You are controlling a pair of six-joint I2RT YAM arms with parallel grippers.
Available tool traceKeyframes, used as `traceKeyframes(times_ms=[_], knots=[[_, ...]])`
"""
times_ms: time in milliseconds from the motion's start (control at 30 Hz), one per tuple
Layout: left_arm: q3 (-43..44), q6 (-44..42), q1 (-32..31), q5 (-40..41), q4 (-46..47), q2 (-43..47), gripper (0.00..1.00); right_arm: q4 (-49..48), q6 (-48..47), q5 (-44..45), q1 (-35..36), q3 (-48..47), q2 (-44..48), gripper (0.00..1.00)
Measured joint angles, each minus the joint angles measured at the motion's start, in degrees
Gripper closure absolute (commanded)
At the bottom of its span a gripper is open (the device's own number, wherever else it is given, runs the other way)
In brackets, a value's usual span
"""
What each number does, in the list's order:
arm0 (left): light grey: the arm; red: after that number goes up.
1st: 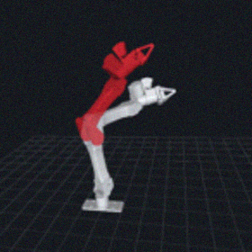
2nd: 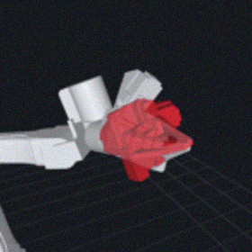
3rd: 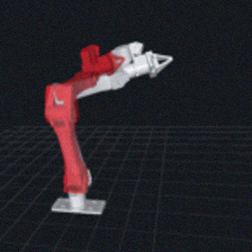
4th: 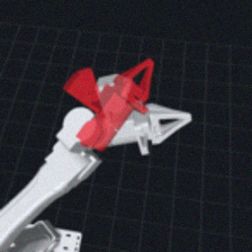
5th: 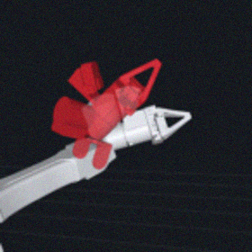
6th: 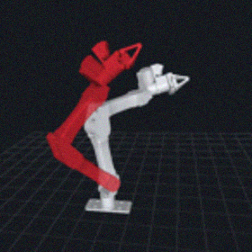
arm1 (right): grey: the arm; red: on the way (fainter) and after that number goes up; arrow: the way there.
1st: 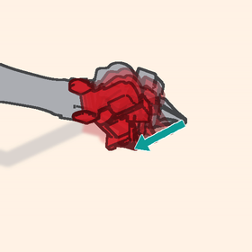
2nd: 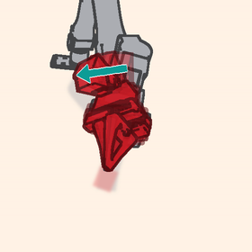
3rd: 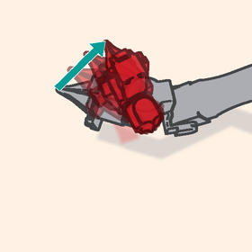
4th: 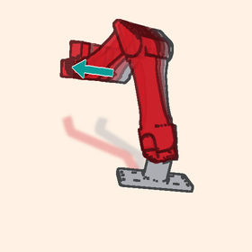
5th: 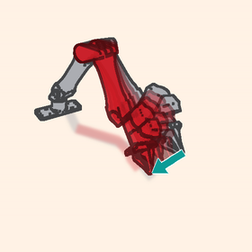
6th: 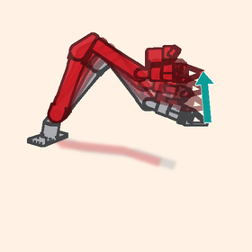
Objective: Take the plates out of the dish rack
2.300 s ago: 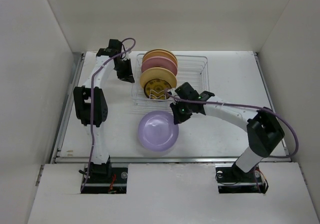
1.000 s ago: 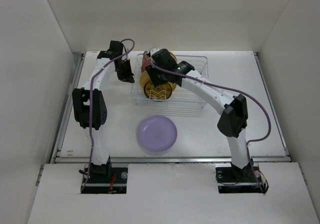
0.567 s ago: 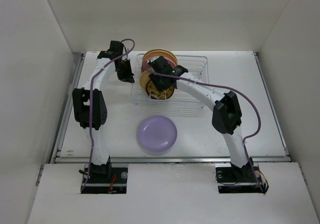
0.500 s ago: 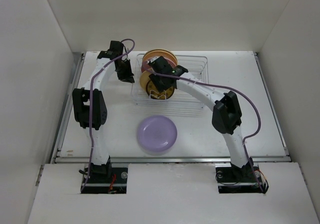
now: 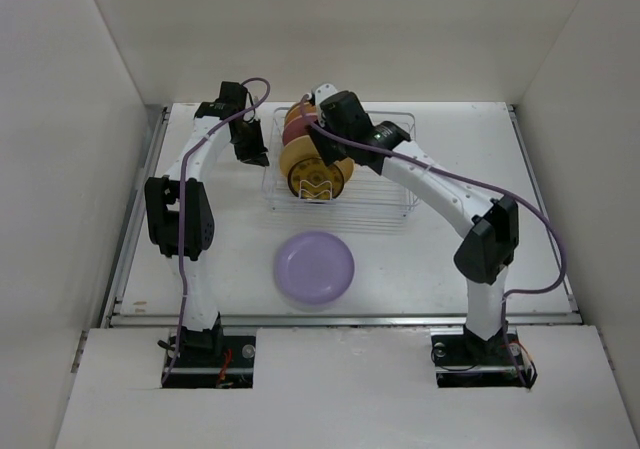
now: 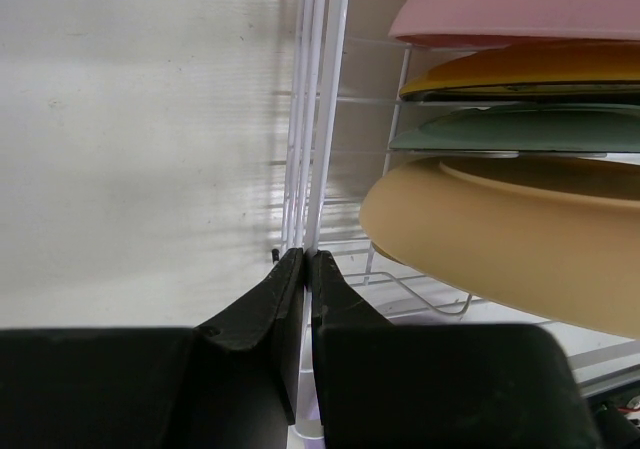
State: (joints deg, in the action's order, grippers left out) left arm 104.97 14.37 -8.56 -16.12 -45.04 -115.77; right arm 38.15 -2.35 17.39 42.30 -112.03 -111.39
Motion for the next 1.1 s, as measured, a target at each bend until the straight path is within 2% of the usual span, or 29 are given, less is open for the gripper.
traceKeyframes(times_ms=[200,300,333,400,433,500,800,1100], knots=[[0.00,-0.37,0.00,-0.07,0.02,0.00,1.00,-0.68,-1.38,-3.13,-0.28,-2.32,-6.32,0.42],[0.00,-0.39,0.00,-0.07,0.02,0.00,1.00,-0.61,-1.81,-4.17,-0.39,-3.02,-11.13,0.49],[0.00,-0.42,0.00,-0.07,0.00,0.00,1.00,-0.50,-2.23,-4.22,-0.44,-3.02,-12.39,0.60],[0.00,-0.44,0.00,-0.04,0.02,0.00,1.00,-0.26,-3.06,-2.89,-0.85,-3.34,-14.03,0.74],[0.00,-0.46,0.00,-0.04,0.02,0.00,1.00,0.17,-3.37,-2.99,-1.38,-3.67,-14.25,0.87],[0.00,-0.55,0.00,-0.04,0.04,0.00,1.00,1.88,-4.92,-5.81,-2.19,-4.57,-13.99,0.98],[-0.33,-0.70,0.07,-0.35,0.46,0.00,1.00,-0.35,-7.26,-5.35,-1.70,-1.18,-8.44,1.00],[-0.35,-0.42,0.09,-0.35,0.48,0.00,1.00,-0.61,0.00,-4.81,-1.73,6.05,10.69,1.00]])
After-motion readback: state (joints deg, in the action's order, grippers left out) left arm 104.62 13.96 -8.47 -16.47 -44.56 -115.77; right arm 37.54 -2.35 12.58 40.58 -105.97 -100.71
